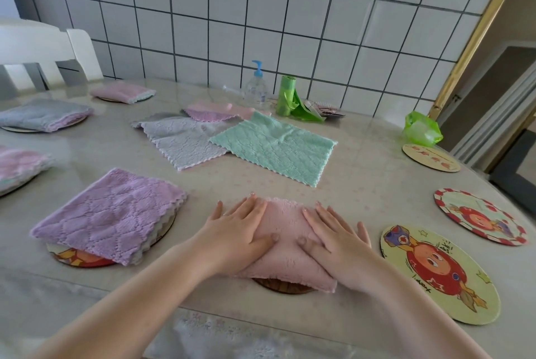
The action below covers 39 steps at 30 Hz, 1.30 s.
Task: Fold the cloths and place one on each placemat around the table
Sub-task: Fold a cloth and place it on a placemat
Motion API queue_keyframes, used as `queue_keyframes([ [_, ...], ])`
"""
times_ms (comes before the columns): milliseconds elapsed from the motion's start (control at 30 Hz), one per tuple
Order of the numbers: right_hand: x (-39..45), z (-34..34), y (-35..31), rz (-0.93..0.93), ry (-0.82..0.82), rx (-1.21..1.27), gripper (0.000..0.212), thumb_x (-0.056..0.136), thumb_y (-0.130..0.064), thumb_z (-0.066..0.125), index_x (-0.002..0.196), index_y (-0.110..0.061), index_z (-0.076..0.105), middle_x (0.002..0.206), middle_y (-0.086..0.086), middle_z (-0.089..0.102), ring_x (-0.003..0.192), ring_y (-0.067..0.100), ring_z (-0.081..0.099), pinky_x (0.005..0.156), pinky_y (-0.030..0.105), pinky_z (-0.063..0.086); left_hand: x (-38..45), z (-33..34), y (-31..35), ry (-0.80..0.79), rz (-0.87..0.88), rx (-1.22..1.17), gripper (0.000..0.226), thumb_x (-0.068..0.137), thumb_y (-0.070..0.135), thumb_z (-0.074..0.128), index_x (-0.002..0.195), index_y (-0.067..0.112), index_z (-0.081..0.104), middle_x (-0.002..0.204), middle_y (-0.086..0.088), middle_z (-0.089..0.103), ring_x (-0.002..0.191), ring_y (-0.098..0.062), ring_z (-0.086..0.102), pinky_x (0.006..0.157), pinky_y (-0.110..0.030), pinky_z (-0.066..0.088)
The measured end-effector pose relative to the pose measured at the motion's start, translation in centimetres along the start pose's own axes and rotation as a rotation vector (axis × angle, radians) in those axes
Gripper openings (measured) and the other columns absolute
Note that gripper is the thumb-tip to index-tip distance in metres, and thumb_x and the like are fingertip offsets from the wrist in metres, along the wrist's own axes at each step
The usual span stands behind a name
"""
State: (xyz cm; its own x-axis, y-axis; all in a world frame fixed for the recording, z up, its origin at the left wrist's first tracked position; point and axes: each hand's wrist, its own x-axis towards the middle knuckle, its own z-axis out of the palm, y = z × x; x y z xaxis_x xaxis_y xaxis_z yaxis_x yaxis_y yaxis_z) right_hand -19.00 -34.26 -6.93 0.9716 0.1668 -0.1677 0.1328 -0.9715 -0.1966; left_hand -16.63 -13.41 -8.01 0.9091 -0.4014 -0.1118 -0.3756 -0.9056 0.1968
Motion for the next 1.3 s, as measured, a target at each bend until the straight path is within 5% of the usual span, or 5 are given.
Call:
queue_keyframes([
  [233,0.1,0.0,0.1,-0.034,-0.001,-0.039,0.091,0.062,-0.077,-0.006,0.146,-0.040,-0.008,0.156,-0.014,-0.012,0.143,0.008,-0.012,0.116,0.048,-0.007,0.0,-0.6,0.2,-0.028,0.005,0.073,0.076,0.090,0.065,0.016,0.148,0.022,-0.007,0.158,0.001,-0.008,0.145,-0.013,-0.006,0.117,-0.046,-0.001],
  [367,0.9,-0.5,0.9,-0.083,0.143,0.021,0.088,0.067,-0.082,0.001,0.143,-0.042,0.022,0.154,-0.017,0.016,0.143,0.004,0.003,0.116,0.047,-0.004,1.0,-2.1,-0.8,0.015,0.033,0.134,0.072,0.092,0.061,0.022,0.149,0.024,0.001,0.158,0.000,0.009,0.145,-0.016,0.006,0.117,-0.045,0.005],
  [633,8.4,-1.4,3.2,-0.077,0.203,0.234,0.033,0.093,-0.040,0.047,0.120,-0.028,0.061,0.147,-0.006,0.036,0.134,0.011,0.035,0.113,0.031,0.025,8.2,-4.7,-5.0,0.148,0.079,0.170,0.044,0.099,0.025,0.030,0.142,0.023,0.034,0.157,-0.001,0.012,0.145,-0.019,0.001,0.117,-0.043,0.004],
  [933,13.2,-1.9,3.0,-0.061,0.202,0.024,0.057,0.082,-0.050,0.033,0.133,-0.030,0.049,0.146,-0.009,0.038,0.135,0.014,0.033,0.113,0.032,0.022,13.7,-4.8,-8.0,0.030,0.017,0.246,0.048,0.095,0.016,0.031,0.142,0.025,0.032,0.158,-0.007,0.000,0.145,-0.025,-0.010,0.116,-0.050,0.001],
  [1300,13.1,-5.2,3.9,-0.050,0.401,0.075,0.037,0.091,-0.026,0.052,0.128,-0.024,0.056,0.134,-0.010,0.051,0.124,0.013,0.046,0.106,0.025,0.030,17.4,-5.5,-11.7,0.300,-0.016,0.014,0.038,0.094,0.024,0.035,0.125,0.021,0.056,0.142,0.008,0.043,0.135,-0.013,0.032,0.112,-0.039,0.021],
])
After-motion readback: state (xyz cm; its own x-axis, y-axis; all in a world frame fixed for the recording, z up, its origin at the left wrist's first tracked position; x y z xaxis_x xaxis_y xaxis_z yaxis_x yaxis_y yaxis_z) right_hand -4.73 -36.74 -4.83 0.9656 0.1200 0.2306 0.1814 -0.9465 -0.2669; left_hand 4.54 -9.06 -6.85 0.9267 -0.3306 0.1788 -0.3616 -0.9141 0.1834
